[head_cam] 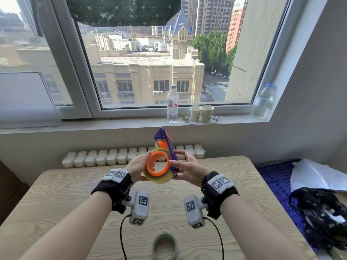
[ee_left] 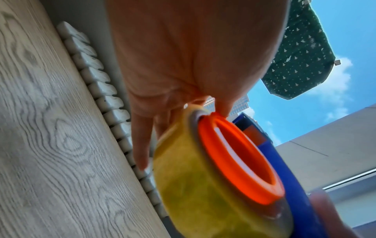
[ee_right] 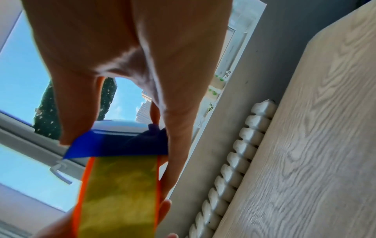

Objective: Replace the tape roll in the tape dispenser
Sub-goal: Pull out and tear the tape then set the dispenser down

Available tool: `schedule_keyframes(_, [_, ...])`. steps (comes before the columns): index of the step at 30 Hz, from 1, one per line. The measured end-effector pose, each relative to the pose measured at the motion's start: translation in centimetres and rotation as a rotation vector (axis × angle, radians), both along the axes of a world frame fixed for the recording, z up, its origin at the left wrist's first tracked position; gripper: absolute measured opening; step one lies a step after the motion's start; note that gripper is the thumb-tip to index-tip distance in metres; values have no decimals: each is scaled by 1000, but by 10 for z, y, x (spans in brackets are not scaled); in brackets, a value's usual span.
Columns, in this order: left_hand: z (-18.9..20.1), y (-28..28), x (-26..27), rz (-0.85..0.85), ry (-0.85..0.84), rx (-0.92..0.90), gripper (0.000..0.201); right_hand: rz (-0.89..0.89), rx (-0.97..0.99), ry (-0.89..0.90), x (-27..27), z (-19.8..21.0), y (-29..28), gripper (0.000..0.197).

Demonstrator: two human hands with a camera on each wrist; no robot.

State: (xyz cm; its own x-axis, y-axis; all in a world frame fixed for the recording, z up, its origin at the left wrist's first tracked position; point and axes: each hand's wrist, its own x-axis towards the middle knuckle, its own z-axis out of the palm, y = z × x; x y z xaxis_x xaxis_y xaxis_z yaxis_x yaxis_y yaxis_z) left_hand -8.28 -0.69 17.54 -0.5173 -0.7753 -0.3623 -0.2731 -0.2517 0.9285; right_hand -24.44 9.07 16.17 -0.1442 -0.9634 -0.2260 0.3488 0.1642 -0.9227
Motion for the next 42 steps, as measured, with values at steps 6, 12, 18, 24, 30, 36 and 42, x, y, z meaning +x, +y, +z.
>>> schedule_keyframes(6, [9, -12, -6, 191, -192, -444, 29, -73, -2, 144, 6, 7, -7, 64])
schedule_keyframes(12, [13, 0, -18, 95, 2, -56, 45, -145, -52, 409, 19, 7, -16, 76])
schedule_keyframes(18, [11, 3, -18, 4, 137, 140, 67, -132, -89, 522, 31, 8, -19, 82])
schedule_keyframes(24, [9, 1, -23, 85, 202, 126, 53, -115, -111, 563, 30, 18, -17, 71])
schedule_keyframes(30, [11, -6, -20, 78, 182, 116, 46, -95, -105, 550, 24, 14, -15, 43])
schedule_keyframes(36, [7, -14, -10, -58, 60, -53, 42, -269, -90, 659, 3, 24, -18, 21])
schedule_keyframes(42, [9, -20, 2, -274, -29, -91, 19, -407, -64, 601, -22, 39, -32, 30])
